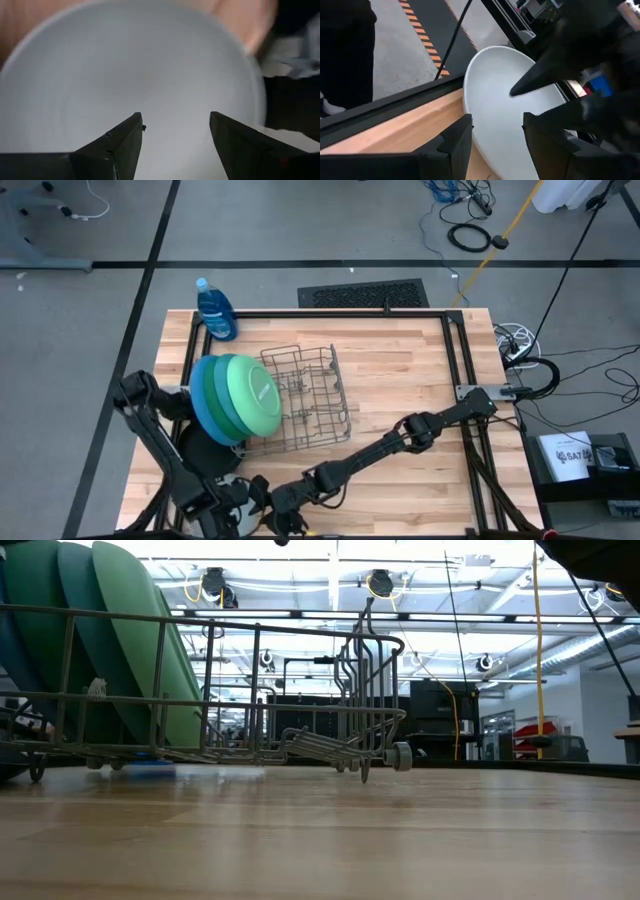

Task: Sort dishes
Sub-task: Put the gray plate into the gray dish rack

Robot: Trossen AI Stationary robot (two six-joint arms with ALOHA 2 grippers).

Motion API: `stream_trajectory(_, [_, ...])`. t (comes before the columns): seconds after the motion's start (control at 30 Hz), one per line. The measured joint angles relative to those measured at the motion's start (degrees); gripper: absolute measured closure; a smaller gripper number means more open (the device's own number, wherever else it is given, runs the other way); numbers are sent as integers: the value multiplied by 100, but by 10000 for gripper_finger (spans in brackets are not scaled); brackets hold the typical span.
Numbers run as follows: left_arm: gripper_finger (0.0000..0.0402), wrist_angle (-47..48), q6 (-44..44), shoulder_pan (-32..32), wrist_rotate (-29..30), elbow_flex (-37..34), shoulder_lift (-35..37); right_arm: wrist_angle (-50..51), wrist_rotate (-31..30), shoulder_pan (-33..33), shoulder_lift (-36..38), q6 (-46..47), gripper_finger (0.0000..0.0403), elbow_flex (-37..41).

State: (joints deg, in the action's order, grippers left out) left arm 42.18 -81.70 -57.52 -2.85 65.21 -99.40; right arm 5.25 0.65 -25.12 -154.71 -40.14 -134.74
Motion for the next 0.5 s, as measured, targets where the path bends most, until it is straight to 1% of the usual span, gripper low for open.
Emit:
stream_trajectory(0.07, [171,-19,-53,0,-53,-2,-189,29,148,7,0,0,234,0])
stream_trajectory(0.13, [171,-240,-51,0,-52,-2,-316,53,269,7,0,-13,234,0])
stream_trajectory(0.3, [171,-724,53,-4,-40,0,-491,-37,272,0,-163,-275,234,0])
stream_trajectory(0.4, [171,-900,102,-11,51,0,-489,-20,124,2,-210,-453,234,11])
stream_trajectory(0.5, [171,-961,106,-15,187,0,-480,-164,119,27,-197,-425,234,2])
